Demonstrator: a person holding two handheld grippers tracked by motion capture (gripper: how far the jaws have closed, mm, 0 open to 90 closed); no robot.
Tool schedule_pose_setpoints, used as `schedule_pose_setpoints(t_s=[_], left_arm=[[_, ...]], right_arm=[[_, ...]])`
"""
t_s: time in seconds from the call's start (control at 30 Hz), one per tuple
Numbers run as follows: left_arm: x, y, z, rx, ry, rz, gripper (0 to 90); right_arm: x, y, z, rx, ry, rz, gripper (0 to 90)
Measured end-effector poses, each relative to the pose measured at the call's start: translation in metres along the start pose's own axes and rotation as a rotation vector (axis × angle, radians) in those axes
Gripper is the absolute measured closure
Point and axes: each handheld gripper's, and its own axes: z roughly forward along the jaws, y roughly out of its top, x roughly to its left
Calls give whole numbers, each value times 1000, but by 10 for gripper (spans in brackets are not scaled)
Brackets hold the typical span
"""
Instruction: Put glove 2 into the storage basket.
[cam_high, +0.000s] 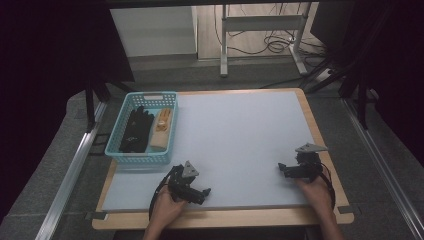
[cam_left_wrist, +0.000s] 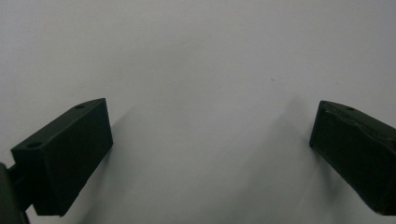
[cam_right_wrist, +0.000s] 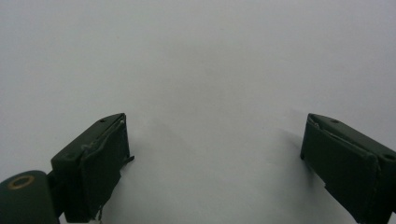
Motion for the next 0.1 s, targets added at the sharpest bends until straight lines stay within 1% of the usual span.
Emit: schedule_pose_setpoints(t_s=[0.1], left_arm=[[0,0,0,0,1,-4,0]], right_arm=[[0,0,0,-1,-1,2,76]])
